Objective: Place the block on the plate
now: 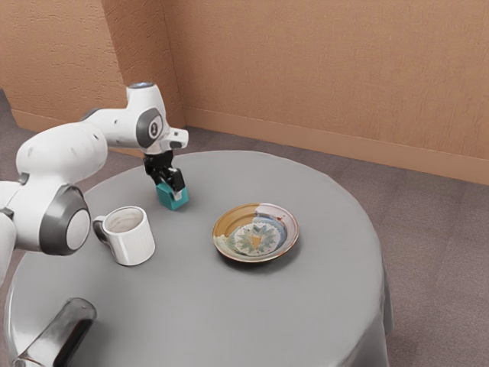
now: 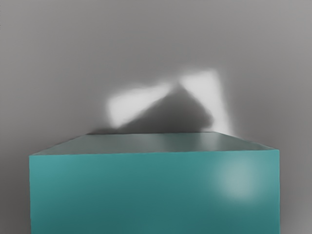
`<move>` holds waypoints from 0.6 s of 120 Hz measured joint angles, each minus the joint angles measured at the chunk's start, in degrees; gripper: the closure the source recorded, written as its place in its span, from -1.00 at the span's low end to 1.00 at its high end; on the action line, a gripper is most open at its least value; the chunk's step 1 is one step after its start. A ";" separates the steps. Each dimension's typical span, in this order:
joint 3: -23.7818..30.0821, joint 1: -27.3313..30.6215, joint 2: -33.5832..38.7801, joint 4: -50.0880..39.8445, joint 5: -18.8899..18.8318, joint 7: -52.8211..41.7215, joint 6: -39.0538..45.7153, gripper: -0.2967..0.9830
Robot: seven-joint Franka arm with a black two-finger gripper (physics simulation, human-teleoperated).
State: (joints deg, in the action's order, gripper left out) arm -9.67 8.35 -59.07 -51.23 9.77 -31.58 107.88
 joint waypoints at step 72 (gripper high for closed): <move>0.19 -0.09 -0.57 0.73 -1.23 3.36 0.06 -0.21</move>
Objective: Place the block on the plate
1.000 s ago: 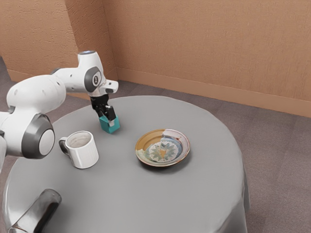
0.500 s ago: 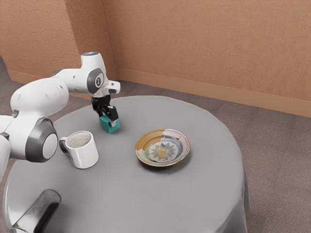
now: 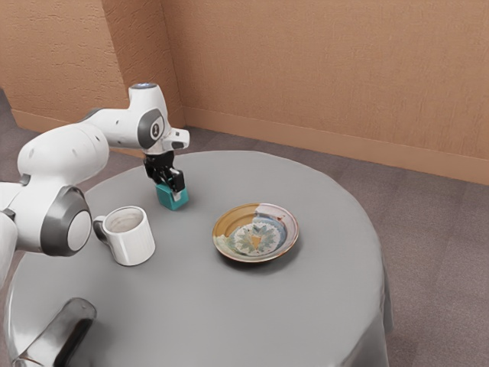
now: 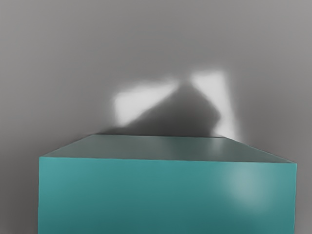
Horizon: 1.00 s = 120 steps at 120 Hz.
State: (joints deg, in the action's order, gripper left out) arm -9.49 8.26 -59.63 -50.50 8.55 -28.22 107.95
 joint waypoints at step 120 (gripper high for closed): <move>0.37 -3.10 3.30 2.75 -1.26 1.94 -1.75 -0.05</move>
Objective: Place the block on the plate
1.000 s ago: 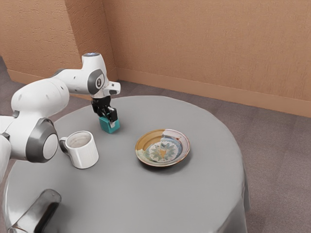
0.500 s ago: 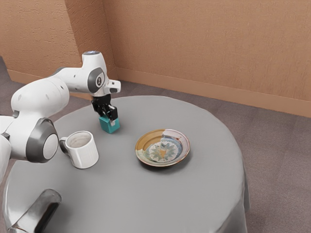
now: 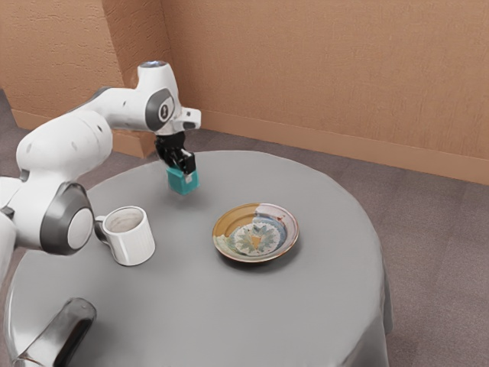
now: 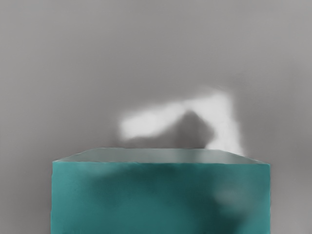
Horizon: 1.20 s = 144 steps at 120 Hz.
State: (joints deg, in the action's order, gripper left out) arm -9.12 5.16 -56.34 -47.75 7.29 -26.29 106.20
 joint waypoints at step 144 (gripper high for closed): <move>6.75 -16.84 15.12 -26.47 -4.43 10.79 12.18 -0.36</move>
State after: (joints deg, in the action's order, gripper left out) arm -2.37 -11.68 -41.22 -74.22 2.86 -15.50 118.37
